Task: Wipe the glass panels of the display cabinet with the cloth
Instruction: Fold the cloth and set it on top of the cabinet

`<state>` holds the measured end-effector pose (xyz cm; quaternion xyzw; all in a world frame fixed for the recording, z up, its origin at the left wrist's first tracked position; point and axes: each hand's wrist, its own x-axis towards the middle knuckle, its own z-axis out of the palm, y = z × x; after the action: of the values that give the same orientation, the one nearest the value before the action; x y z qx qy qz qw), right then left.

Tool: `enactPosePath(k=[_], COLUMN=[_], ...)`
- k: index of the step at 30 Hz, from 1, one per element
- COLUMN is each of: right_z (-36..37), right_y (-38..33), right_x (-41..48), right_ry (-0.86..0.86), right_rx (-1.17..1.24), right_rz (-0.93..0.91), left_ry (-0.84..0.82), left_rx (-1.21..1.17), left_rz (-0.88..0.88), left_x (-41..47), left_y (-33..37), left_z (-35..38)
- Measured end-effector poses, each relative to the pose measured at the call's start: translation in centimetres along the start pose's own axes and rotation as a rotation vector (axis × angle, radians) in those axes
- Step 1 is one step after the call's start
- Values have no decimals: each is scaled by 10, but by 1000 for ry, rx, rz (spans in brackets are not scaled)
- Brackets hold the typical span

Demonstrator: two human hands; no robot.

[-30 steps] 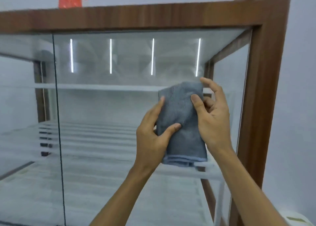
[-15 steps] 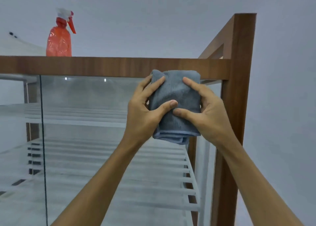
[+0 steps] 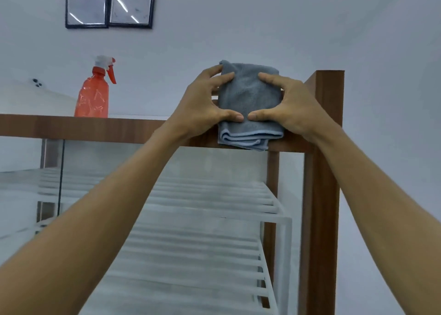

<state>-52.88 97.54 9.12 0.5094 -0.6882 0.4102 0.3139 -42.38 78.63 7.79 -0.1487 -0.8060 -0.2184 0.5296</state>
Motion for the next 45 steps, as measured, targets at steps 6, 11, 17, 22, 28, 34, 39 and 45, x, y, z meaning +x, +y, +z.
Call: enactPosePath(k=[6,11,17,22,28,34,39,45], right_z=[-4,-2,6,8,-1,-9,1,15], right_y=[4,2,8,7,1,-5,8,11], right_x=[10,-5,-30,-32,-17,-5,-29,-44], right_ry=[-143,-154,-141,-91,-207,-376,-217,-64], right_rx=[-101,-285,-383,-409,-369,-372,-417,-452], right_rz=[32,-58,-72,-118,-88,8,-119,-228], left_ry=[-47,-95,-158,-73,-298,-376,-240,-71], left_rx=[115,148,248,288,374,337,207,268], left_rz=[-19,34,40,20,-52,-31,103,207], left_x=[1,-12,-34,-34,-7,-10,-31,-48], left_y=[-13,-14,-23,-25,-14,-18,-23,-32], left_z=[3,1,-1,4,-7,-10,-6,6])
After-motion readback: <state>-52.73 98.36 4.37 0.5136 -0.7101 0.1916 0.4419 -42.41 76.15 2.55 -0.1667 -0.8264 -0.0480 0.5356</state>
